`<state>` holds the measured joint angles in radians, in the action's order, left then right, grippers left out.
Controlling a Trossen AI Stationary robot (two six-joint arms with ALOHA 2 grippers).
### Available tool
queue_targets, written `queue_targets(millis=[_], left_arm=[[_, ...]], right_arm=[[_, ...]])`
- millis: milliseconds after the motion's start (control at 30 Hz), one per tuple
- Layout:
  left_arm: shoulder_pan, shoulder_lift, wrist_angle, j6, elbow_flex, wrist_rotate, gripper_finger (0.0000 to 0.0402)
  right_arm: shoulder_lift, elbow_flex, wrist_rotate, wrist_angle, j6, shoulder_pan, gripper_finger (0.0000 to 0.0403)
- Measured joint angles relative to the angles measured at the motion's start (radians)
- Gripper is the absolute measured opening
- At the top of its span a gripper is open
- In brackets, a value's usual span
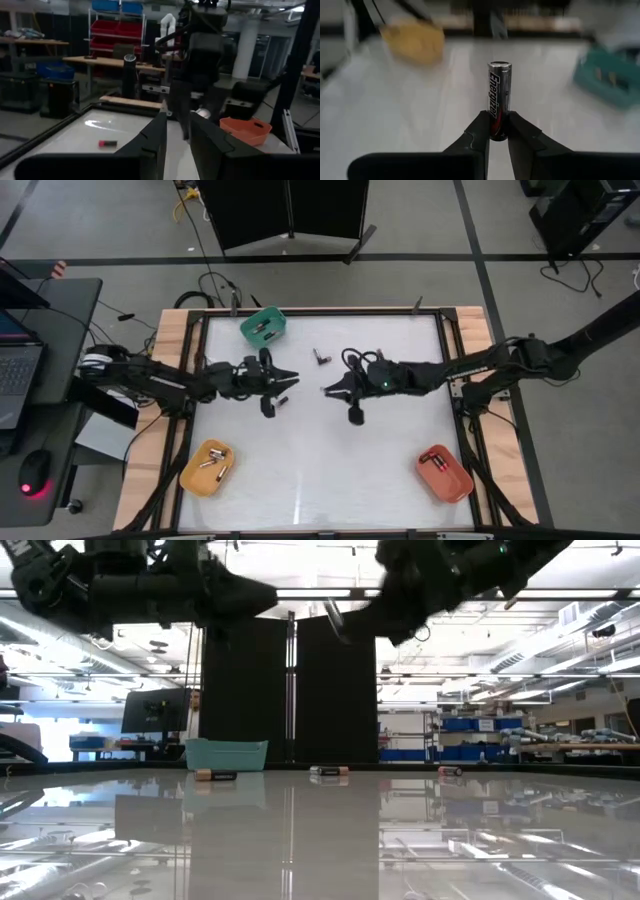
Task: Sort batteries
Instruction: Put the silver battery into the yellow bin
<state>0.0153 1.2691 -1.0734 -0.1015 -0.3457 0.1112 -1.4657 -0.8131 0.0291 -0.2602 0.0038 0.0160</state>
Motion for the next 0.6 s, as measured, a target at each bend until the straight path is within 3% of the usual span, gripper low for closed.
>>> queue_targets(millis=[200,433,600], left_arm=[[-0.050,0.095,-0.064,0.050,-0.076,-0.001,0.0132],[-0.065,0.191,-0.060,0.044,-0.144,-0.063,0.0196],[-0.074,0.260,-0.057,0.044,-0.215,-0.120,0.0217]], right_arm=[[-0.038,0.000,0.082,-0.173,-0.046,0.075,0.0055],[-0.038,0.000,0.143,-0.203,-0.060,0.102,0.0055],[-0.038,0.000,0.156,-0.210,-0.065,0.102,0.0055]])
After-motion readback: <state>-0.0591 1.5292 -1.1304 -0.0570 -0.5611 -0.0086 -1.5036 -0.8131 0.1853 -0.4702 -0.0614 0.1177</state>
